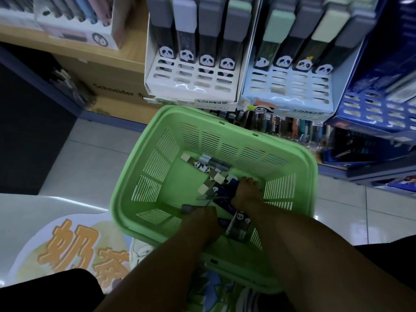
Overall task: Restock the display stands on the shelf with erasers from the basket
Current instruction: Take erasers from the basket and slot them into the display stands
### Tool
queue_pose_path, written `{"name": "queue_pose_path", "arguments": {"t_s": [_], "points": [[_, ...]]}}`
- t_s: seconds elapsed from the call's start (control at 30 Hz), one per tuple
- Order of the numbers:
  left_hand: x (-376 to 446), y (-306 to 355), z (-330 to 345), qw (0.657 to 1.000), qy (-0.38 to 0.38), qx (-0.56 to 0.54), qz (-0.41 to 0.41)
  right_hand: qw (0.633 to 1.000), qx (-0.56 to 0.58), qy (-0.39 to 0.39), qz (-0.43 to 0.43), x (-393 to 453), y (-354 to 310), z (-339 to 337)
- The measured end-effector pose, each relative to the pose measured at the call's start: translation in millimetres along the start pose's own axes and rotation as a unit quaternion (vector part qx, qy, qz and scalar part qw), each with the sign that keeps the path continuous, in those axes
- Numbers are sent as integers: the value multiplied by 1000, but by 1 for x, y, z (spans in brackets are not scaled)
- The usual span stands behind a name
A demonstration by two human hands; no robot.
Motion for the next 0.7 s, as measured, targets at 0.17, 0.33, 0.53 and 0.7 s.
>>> {"name": "queue_pose_path", "arguments": {"t_s": [0.17, 0.33, 0.53, 0.7], "points": [[4, -6, -2, 998, 23, -49, -16, 998, 68, 14, -12, 2, 1, 3], [3, -10, -10, 997, 50, -54, -32, 993, 98, 66, -17, -9, -7, -13], [-10, -7, -31, 973, 133, -183, -43, 964, 258, 49, -32, -33, -23, -34], [-53, 0, -66, 821, 157, -537, -112, 851, 521, -23, -62, -79, -63, -61]]}}
Point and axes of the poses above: each hand's wrist, its own x-axis towards the middle knuckle, its own z-axis out of the palm, y = z × x, the point moved 4 cm from there along x, towards the middle knuckle, and after that the axes turned 1 degree about x, right-handed, at the moved point
